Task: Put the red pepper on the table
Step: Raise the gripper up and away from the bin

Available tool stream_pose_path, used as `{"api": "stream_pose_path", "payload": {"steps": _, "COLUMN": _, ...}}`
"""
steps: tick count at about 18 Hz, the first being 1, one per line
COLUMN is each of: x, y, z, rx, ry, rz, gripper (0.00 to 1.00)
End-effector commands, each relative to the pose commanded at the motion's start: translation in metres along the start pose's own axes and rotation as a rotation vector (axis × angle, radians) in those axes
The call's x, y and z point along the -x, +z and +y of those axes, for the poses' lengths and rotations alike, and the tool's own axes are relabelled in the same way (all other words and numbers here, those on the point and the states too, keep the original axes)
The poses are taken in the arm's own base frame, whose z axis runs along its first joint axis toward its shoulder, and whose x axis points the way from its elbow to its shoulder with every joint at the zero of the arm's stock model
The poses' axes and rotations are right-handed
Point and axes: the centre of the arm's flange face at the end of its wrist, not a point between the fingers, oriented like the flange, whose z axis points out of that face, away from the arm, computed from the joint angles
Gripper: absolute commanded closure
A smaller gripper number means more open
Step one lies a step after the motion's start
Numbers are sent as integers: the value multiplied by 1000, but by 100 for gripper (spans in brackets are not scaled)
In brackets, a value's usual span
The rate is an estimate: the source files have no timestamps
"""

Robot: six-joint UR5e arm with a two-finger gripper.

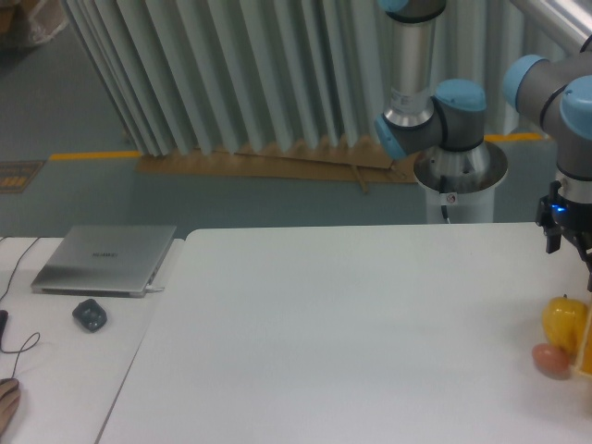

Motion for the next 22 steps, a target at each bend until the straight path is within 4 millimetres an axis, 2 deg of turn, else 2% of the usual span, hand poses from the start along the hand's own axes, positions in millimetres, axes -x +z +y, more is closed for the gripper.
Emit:
{"api": "stream_pose_path", "payload": {"steps": 3, "x": 3, "y": 0, "z": 10, "rx": 1, "ry": 12, "rz": 0, "gripper": 0}}
{"api": "stream_pose_path", "payload": {"steps": 8, "x": 10, "y": 15, "z": 17, "rx": 61, "ry": 35, "rz": 20, "gripper": 0}}
{"api": "stream_pose_path", "payload": {"steps": 9, "x": 17, "y": 18, "z": 24, "rx": 82, "ry": 22, "rz": 11, "gripper": 0}}
{"api": "stream_pose_path", "payload": {"steps": 11, "x": 36, "y": 35, "z": 58, "rx": 80, "ry": -64, "rz": -6, "gripper": 0}}
{"api": "stream_pose_path", "payload": {"steps": 13, "x": 50, "y": 47, "z": 74, "rx": 75, "ry": -169, "rz": -41, "gripper": 0}}
{"api": "stream_pose_path", "payload": {"steps": 16, "x": 63, "y": 55, "z": 80, "rx": 65, "ry": -349, "rz": -91, "gripper": 0}}
{"api": "stream_pose_path", "payload": {"steps": 22, "x": 78, "y": 68, "z": 74, "rx": -4, "ry": -518, "rz": -118, "gripper": 0}}
